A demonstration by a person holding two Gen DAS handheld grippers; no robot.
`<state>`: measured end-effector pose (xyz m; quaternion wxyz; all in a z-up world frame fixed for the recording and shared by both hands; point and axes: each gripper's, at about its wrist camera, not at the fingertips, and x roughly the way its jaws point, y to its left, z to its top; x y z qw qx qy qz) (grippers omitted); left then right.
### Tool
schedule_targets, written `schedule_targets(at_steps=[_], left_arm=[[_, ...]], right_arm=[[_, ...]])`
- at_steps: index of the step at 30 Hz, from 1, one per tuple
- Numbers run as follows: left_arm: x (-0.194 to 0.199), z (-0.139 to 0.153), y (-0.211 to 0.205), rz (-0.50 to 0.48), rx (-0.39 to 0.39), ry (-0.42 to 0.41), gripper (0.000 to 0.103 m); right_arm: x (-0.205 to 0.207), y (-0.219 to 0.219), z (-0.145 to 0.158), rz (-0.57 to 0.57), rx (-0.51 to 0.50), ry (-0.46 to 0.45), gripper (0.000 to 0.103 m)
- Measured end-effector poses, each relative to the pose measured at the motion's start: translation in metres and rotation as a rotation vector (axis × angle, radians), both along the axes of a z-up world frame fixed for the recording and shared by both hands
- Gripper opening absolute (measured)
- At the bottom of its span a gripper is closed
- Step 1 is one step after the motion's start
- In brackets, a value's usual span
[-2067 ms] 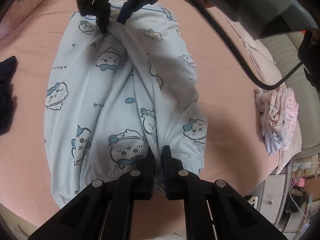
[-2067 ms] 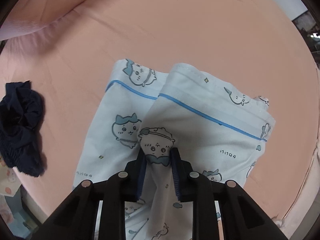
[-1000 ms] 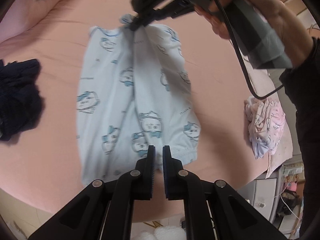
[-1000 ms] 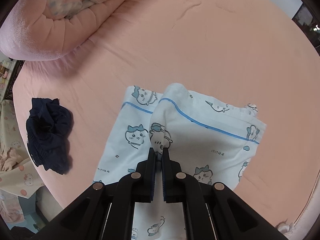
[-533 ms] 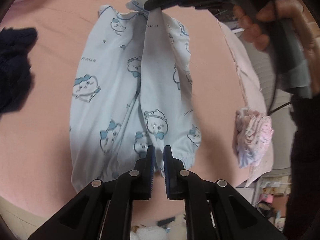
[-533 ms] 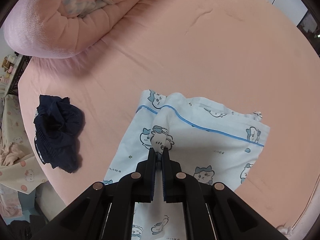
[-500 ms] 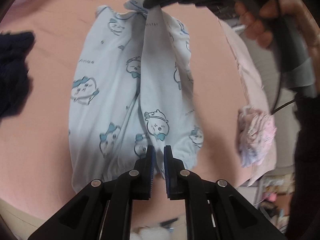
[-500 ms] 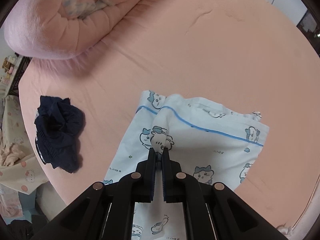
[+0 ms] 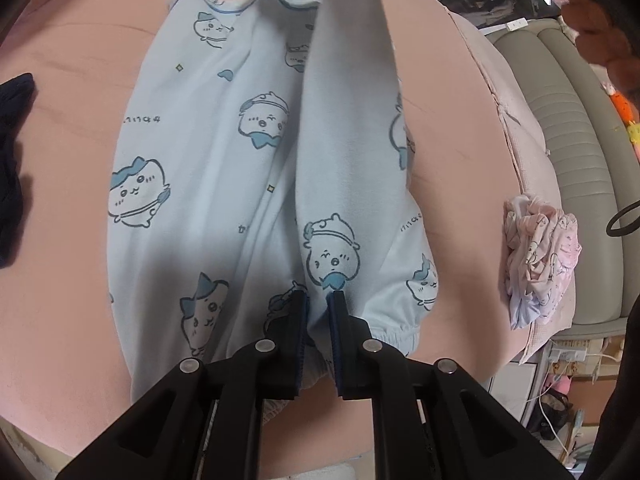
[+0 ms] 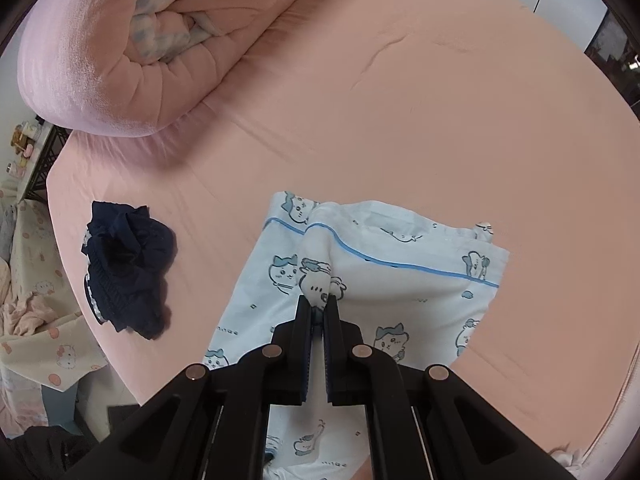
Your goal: Fold clothes
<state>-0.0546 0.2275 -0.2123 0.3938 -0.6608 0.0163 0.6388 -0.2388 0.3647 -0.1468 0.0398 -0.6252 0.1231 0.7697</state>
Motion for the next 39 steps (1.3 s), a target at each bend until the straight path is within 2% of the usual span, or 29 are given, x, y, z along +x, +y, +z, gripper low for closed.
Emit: schedule_targets(at_steps=[8,13,15,17,19,20,24,32,36,38,39], left_arm=[[0.001,0.0,0.021,-0.009,0.048,-0.048,0.016],[-0.005,-0.001,0.042,-0.035,0.043,-0.046,0.025],[-0.007,-0.001,0.034,-0.019,0.052,-0.069,0.029],[-0.016,-0.001,0.027,0.0,0.082,-0.098,0.041],[-0.018,-0.001,0.027,-0.007,0.085,-0.109,0.083],[-0.018,-0.001,0.028,-0.014,0.081,-0.109,0.085],[-0.016,0.006,0.038,-0.029,0.077,-0.081,0.085],[-0.013,0.025,0.041,-0.02,0.132,-0.042,0.085],[-0.012,0.012,0.046,-0.012,0.124,-0.092,0.085],[-0.009,0.012,0.045,-0.015,0.138,-0.092,0.084],[-0.007,0.012,0.044,-0.017,0.146,-0.09,0.078]], right_arm=[[0.008,0.01,0.007,0.001,-0.008,0.01,0.002],[0.011,0.013,0.012,-0.003,-0.018,0.023,0.002],[0.013,0.014,0.014,-0.004,-0.014,0.026,0.002],[0.015,0.016,0.015,-0.008,-0.013,0.028,0.002],[0.016,0.019,0.016,-0.006,-0.019,0.029,0.002],[0.017,0.02,0.016,-0.012,-0.021,0.03,0.002],[0.017,0.02,0.015,-0.011,-0.028,0.028,0.002],[0.018,0.019,0.01,-0.006,-0.024,0.017,0.003],[0.018,0.017,0.011,-0.001,-0.015,0.015,0.003],[0.018,0.016,0.011,0.001,-0.014,0.016,0.002],[0.018,0.016,0.011,0.002,-0.014,0.016,0.002]])
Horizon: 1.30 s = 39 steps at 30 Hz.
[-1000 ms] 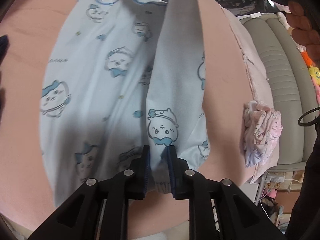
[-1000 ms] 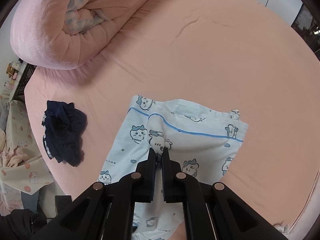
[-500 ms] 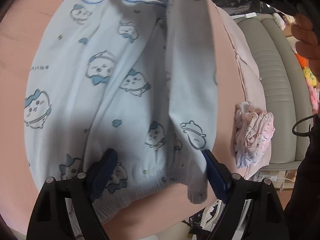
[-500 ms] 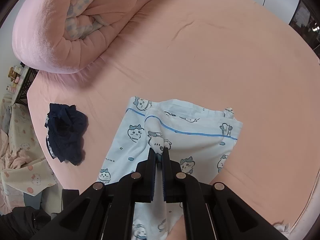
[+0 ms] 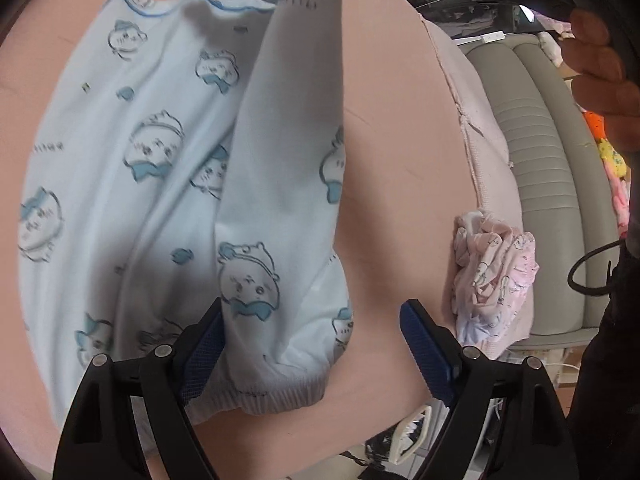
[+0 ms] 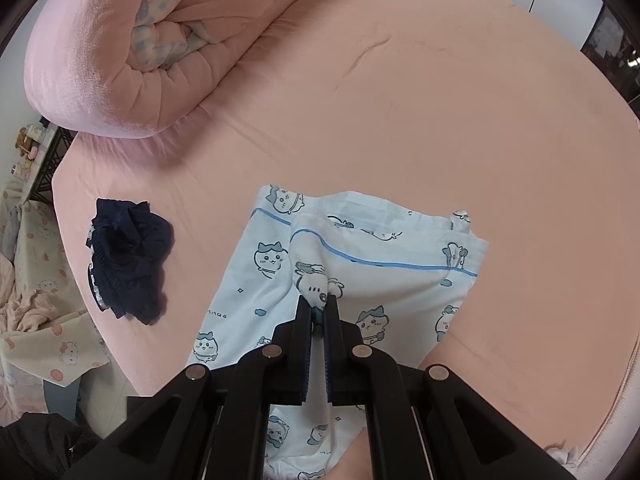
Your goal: Fold clothes
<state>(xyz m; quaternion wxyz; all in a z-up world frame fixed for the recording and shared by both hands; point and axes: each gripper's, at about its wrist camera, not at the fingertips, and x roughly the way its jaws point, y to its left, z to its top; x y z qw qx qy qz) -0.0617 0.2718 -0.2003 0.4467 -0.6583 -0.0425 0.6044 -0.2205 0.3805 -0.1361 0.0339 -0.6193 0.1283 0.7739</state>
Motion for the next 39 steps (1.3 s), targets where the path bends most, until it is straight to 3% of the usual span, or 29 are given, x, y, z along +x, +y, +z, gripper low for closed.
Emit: schedule_targets(at_steps=[4,7,13,24,39], left_arm=[[0.004,0.008,-0.004,-0.023,0.0,0.074,0.038],[0.0,0.006,-0.007,-0.014,0.016,0.046,0.028],[0.002,0.001,-0.01,-0.001,0.0,0.073,0.007],[0.0,0.012,-0.032,0.021,0.054,0.052,0.004],[-0.022,0.03,-0.099,0.153,0.115,0.015,0.004]], right_arm=[[0.0,0.001,-0.003,-0.004,-0.007,-0.004,0.003],[0.0,-0.002,-0.006,-0.001,-0.013,-0.01,0.003],[-0.001,-0.005,-0.007,0.011,-0.016,-0.015,0.003],[-0.006,-0.012,-0.007,0.01,-0.034,-0.006,0.003],[-0.022,-0.035,-0.011,0.028,-0.067,0.005,0.003]])
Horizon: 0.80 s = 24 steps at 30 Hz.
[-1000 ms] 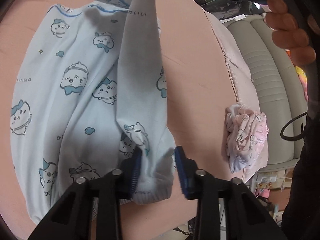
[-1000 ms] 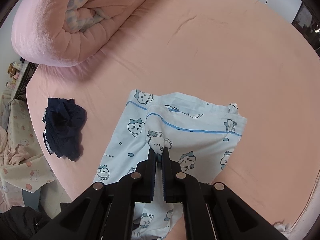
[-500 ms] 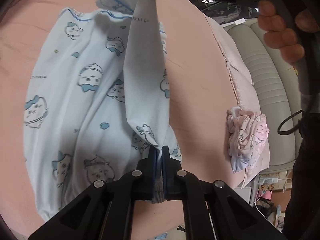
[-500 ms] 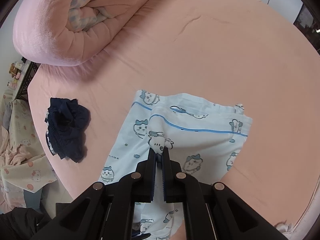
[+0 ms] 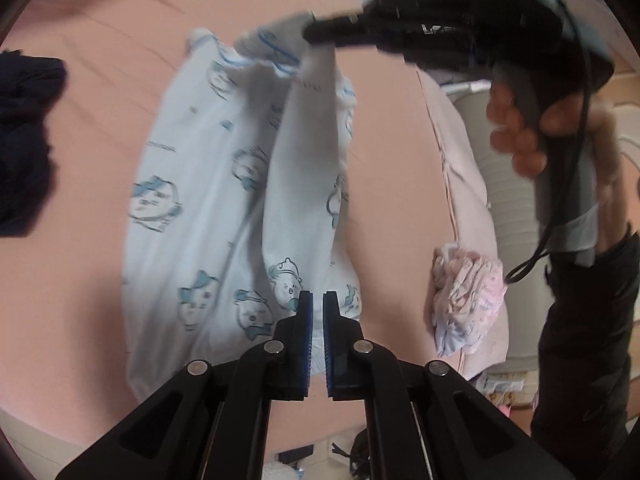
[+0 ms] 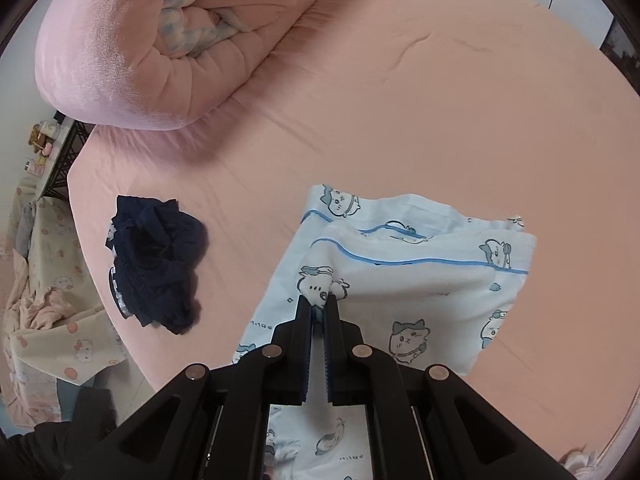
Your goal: Fold clothes
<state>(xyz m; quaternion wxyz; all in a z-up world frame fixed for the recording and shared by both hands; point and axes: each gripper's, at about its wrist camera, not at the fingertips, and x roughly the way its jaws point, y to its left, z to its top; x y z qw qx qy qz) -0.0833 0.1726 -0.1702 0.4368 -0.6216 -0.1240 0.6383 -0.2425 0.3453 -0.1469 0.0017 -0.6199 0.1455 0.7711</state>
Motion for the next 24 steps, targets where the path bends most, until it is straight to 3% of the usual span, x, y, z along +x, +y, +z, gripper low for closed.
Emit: schedule_targets(at_steps=[5,8,11,15,18,20,21,23,24], left_arm=[[-0.003,0.0,-0.004,-0.039,0.023,-0.007,0.004],[-0.004,-0.012,0.003,-0.043,-0.014,-0.017,0.004],[-0.008,-0.029,0.013,-0.04,-0.068,-0.079,0.006],[-0.008,-0.036,0.027,-0.082,-0.066,-0.111,0.007],[-0.008,-0.034,0.037,-0.113,-0.021,-0.135,0.008],[-0.01,-0.034,0.042,-0.123,-0.011,-0.152,0.015],[-0.012,-0.034,0.042,-0.108,-0.016,-0.15,0.024],[-0.014,-0.036,0.044,-0.086,-0.013,-0.146,0.053],[-0.015,-0.037,0.044,-0.088,-0.012,-0.15,0.083]], right_arm=[[-0.006,0.0,-0.003,-0.022,-0.018,-0.002,0.003],[-0.008,-0.004,0.0,-0.015,-0.013,-0.001,0.003],[-0.006,-0.006,0.007,-0.002,0.001,0.012,0.003],[-0.003,0.001,0.015,-0.013,-0.001,0.029,0.003],[0.001,0.011,0.02,-0.035,-0.01,0.038,0.003],[0.004,0.017,0.023,-0.044,-0.014,0.045,0.003],[0.005,0.019,0.025,-0.047,-0.013,0.048,0.003],[0.008,0.021,0.028,-0.048,-0.008,0.051,0.003],[0.008,0.022,0.029,-0.05,-0.009,0.052,0.003]])
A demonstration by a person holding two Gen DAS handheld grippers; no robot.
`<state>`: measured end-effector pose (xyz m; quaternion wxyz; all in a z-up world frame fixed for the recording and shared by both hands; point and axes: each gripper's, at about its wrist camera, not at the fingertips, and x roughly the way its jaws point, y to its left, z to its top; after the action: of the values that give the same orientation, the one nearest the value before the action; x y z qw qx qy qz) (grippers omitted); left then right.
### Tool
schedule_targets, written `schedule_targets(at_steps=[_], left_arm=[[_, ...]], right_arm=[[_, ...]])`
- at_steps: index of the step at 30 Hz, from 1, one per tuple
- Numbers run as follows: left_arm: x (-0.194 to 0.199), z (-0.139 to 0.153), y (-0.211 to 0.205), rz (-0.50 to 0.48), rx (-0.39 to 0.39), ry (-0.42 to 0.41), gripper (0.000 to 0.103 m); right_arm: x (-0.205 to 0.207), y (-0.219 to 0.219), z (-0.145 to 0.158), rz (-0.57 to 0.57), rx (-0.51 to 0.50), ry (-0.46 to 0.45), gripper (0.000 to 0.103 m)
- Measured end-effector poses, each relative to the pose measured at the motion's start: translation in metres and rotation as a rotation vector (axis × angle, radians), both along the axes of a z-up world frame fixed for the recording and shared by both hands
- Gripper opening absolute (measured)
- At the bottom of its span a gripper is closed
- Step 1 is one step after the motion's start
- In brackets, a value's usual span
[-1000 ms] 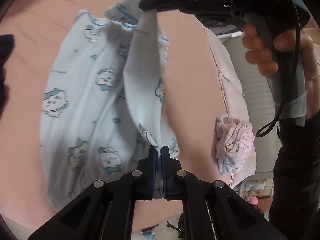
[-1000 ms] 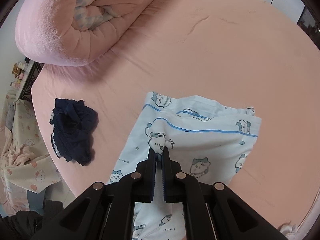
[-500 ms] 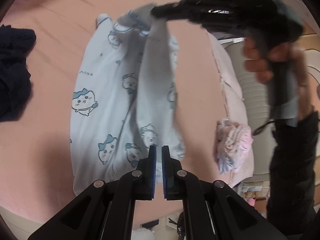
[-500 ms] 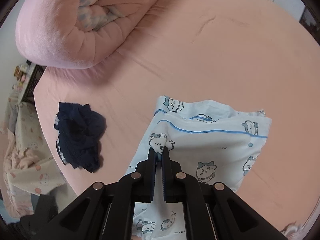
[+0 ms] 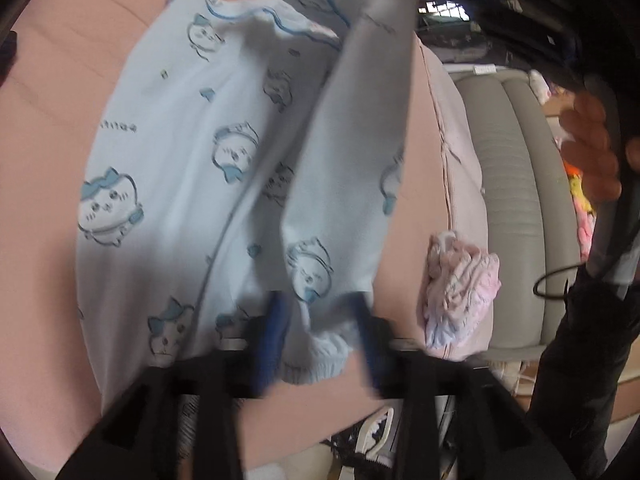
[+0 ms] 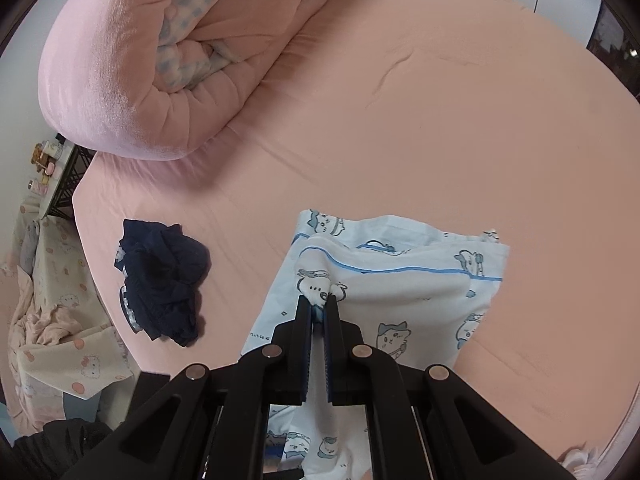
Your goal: Fold clothes
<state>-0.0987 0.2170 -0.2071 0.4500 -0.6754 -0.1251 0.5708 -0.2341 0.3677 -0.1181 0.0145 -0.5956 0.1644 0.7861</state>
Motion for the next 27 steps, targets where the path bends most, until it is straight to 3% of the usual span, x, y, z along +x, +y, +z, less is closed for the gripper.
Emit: schedule_targets(at_steps=[1,6,12,18,20,22,24,27], left_arm=[[-0.001,-0.001,0.0,-0.002,-0.001,-0.008,0.092],[-0.002,-0.006,0.005,0.007,-0.005,-0.008,0.092],[0.008,-0.006,0.026,-0.041,0.047,-0.035,0.092],[0.018,-0.012,0.039,-0.088,-0.008,0.006,0.091],[0.023,-0.011,0.04,-0.098,-0.043,0.051,0.082],[0.026,-0.01,0.041,-0.107,-0.091,0.103,0.047],[0.027,-0.01,0.04,-0.099,-0.127,0.139,0.027],[0.027,-0.012,0.032,-0.064,-0.131,0.132,0.014]], right_arm=[[0.001,0.0,0.001,0.001,-0.003,0.001,0.003],[0.004,0.001,0.0,0.005,-0.012,0.003,0.003],[0.006,0.003,0.002,0.003,-0.027,0.013,0.003],[0.011,0.007,0.003,-0.005,-0.023,0.011,0.003],[0.011,0.009,0.002,-0.006,-0.02,0.005,0.003],[0.012,0.01,0.0,-0.008,-0.019,-0.002,0.003],[0.012,0.01,-0.002,-0.006,-0.02,-0.007,0.003],[0.012,0.008,-0.003,0.0,-0.021,-0.011,0.003]])
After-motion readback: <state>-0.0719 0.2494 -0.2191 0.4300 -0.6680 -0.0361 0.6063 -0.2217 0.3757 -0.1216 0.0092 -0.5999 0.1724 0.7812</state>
